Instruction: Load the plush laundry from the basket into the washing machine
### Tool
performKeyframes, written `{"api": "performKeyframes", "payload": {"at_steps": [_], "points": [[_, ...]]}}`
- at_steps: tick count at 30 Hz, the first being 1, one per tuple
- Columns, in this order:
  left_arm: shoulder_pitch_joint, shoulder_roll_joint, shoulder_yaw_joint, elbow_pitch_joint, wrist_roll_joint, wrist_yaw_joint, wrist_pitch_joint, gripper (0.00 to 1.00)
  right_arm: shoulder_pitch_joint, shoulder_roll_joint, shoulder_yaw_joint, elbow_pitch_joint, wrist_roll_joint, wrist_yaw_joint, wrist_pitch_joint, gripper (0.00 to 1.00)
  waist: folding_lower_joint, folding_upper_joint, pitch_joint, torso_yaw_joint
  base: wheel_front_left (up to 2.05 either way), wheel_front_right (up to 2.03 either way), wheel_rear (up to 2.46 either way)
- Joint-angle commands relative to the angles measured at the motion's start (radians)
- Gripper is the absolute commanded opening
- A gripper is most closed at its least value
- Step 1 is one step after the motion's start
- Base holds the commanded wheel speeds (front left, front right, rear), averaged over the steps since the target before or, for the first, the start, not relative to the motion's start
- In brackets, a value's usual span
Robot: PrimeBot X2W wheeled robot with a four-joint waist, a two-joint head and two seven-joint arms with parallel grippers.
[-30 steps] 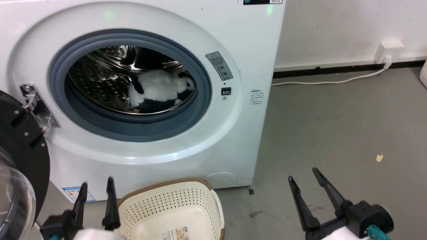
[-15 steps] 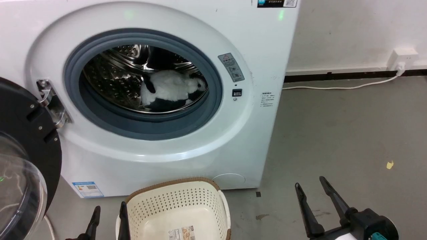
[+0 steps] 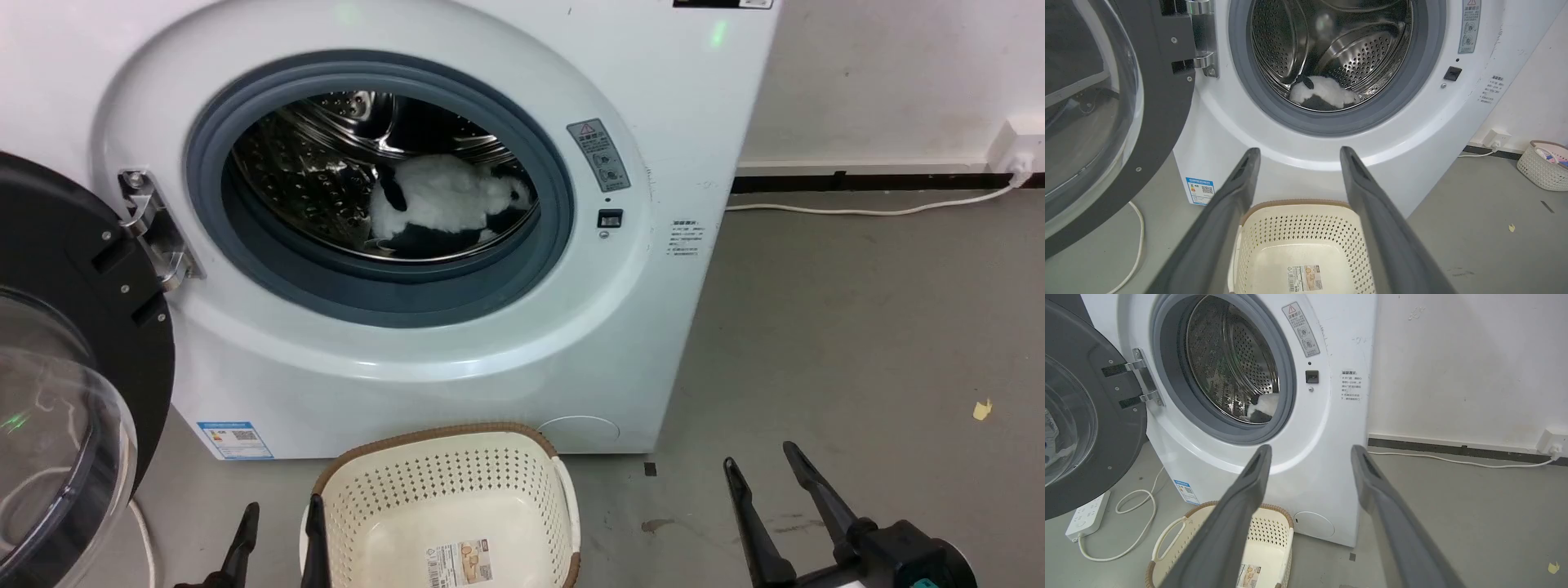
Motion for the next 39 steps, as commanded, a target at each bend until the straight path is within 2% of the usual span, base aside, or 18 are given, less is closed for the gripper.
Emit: {"api": "performKeyframes", "payload": {"at_steps": [1, 3, 4, 39], "points": [[0.011, -0.002, -0.004, -0.004, 0.015, -0.005, -0.004, 1.00, 0.012, 0.002, -0.001, -0.005, 0.000, -0.001, -0.005, 1.00, 0.0000, 0.0000, 0.002, 0.005, 0.00, 0.00, 0.00], [0.009, -0.002, -0.005, -0.003, 0.020, -0.003, -0.004, 1.00, 0.011, 0.002, 0.000, -0.004, 0.000, -0.001, -0.005, 1.00, 0.0000, 0.0000, 0.004, 0.008, 0.00, 0.00, 0.00], [0.000, -0.001, -0.005, 0.000, 0.016, 0.000, 0.000, 0.00, 0.000, 0.000, 0.001, -0.001, 0.000, 0.000, 0.000, 0.00, 0.0000, 0.0000, 0.004, 0.009, 0.00, 0.00, 0.00], [-0.047, -0.001, -0.014, -0.017, 0.066, 0.013, 0.066, 0.00, -0.025, 0.000, -0.031, -0.016, -0.024, 0.000, 0.066, 0.00, 0.0001, 0.0000, 0.002, 0.023, 0.00, 0.00, 0.00]]}}
